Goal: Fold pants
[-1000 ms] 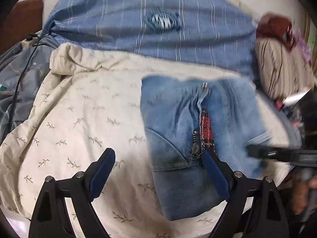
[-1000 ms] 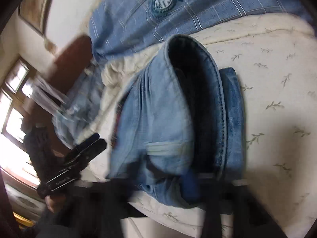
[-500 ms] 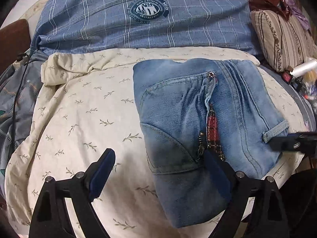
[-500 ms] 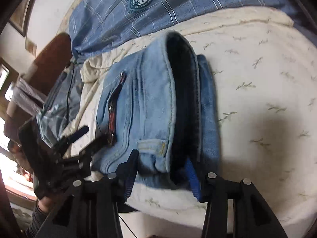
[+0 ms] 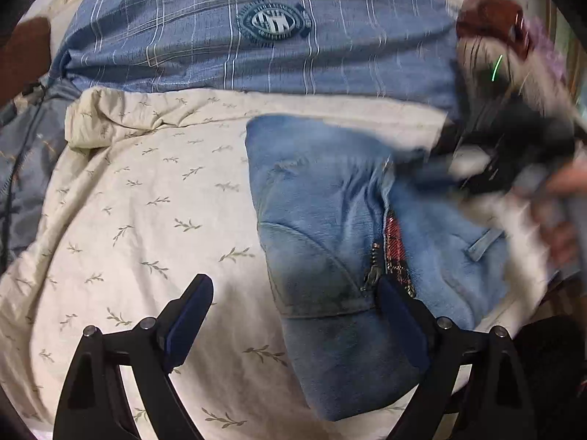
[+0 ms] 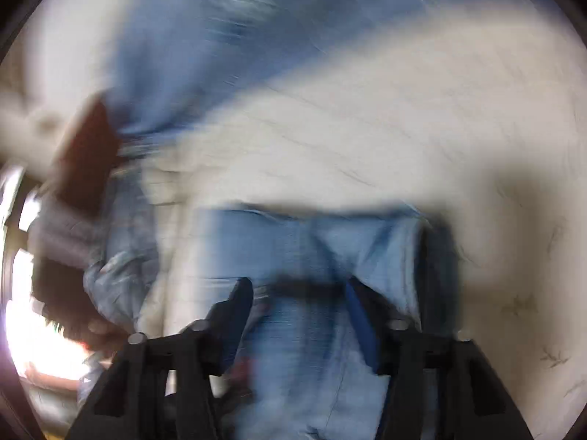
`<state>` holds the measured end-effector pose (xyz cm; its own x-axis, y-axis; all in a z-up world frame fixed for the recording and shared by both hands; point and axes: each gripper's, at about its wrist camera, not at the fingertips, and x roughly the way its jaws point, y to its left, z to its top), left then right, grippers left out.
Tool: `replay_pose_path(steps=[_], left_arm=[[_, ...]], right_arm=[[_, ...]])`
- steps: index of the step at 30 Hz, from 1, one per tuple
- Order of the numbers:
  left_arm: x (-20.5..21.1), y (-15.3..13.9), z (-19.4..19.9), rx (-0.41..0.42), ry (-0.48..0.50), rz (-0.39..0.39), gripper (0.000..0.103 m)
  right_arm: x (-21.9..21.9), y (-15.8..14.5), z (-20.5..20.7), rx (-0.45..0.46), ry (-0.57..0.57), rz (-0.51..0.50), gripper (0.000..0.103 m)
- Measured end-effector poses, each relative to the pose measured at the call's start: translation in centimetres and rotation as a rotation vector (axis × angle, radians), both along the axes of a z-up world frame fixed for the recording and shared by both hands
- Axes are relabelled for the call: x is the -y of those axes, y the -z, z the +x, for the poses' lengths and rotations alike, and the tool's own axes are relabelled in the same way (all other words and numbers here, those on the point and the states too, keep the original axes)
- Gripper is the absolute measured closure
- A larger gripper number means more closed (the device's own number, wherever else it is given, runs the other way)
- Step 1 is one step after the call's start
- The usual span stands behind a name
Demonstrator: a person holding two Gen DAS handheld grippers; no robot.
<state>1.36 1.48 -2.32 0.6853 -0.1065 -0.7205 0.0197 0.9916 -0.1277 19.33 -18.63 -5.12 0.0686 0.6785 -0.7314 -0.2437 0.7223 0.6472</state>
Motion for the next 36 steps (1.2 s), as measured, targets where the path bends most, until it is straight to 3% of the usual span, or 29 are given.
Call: replay_pose_path(steps=[3,5,6,9,15,17,18,19,21,22,23,24,25,26,27,28,30,32,34,36], left_arm=[[-3.8,-2.1,-0.6,0.095,-0.107,-0.150,0.011],[-6.9,-2.2,0.4,0.089,-0.183,-0.325,0.011],[-7.6,-1.9,1.1,0.065,-0.193,-0.363,0.011],[-8.4,-0.1,4.8,-0.041,-0.154,-0.441,0.011],[-7.5,1.1,10.0,-0.104,-0.041,-0.596,0.012],[-6.7,2.0,11.4,-0.172,-0.007,-0.646,0.013],[-6.3,2.2,11.8,-0.185,0.019,-0.666,0.037],[-5.8,2.1,12.0,-0.183,0.029,-0.634,0.053],[-4.8,1.3,12.0,-0.153,0.040,-0.534,0.061],[-4.0,0.5,11.8,-0.119,0.052,-0.436,0.068],[-2.1,-0.7,11.2,-0.060,0.076,-0.259,0.071],[-0.7,-1.2,10.9,-0.022,0.094,-0.148,0.072],[-0.1,-0.8,11.0,-0.026,0.089,-0.084,0.072],[-0.1,0.6,11.8,-0.091,0.056,-0.065,0.072],[-0.9,1.8,12.2,-0.133,0.041,-0.109,0.068],[-2.3,2.0,12.2,-0.141,0.022,-0.215,0.063],[-3.7,1.8,11.9,-0.164,-0.012,-0.301,0.052],[-4.8,0.6,10.3,-0.120,-0.045,-0.332,0.051],[-5.6,-0.3,8.5,-0.083,-0.038,-0.393,0.042],[-6.6,-1.2,5.9,-0.043,-0.029,-0.459,0.037]], right_arm=[[1.1,0.7,0.1,0.004,0.029,0.090,0.066],[0.6,0.6,-0.1,0.033,0.008,0.071,0.066],[0.4,0.5,-0.1,0.040,0.004,0.064,0.066],[0.3,0.5,-0.1,0.046,-0.006,0.070,0.066],[1.4,1.1,-0.2,0.052,-0.021,0.116,0.066],[1.7,1.2,-0.2,0.054,-0.027,0.129,0.066],[1.8,1.2,-0.2,0.055,-0.029,0.135,0.066],[1.9,1.2,-0.2,0.056,-0.033,0.140,0.066],[2.0,1.3,-0.1,0.057,-0.041,0.147,0.066],[2.0,1.4,-0.1,0.057,-0.042,0.148,0.066],[2.0,1.4,-0.1,0.059,-0.043,0.149,0.066],[1.9,1.3,-0.1,0.064,-0.045,0.143,0.066],[1.8,1.3,-0.1,0.072,-0.050,0.133,0.066],[1.6,1.3,-0.2,0.080,-0.052,0.124,0.066],[1.6,1.2,-0.3,0.079,-0.049,0.126,0.066],[1.5,1.2,-0.3,0.080,-0.049,0.126,0.066],[1.3,0.8,-0.6,0.095,-0.048,0.104,0.066],[1.2,0.6,-0.8,0.101,-0.041,0.099,0.064],[1.4,0.2,-1.0,0.097,-0.031,0.110,0.059],[1.9,-0.9,-1.6,0.112,-0.021,0.134,0.048]])
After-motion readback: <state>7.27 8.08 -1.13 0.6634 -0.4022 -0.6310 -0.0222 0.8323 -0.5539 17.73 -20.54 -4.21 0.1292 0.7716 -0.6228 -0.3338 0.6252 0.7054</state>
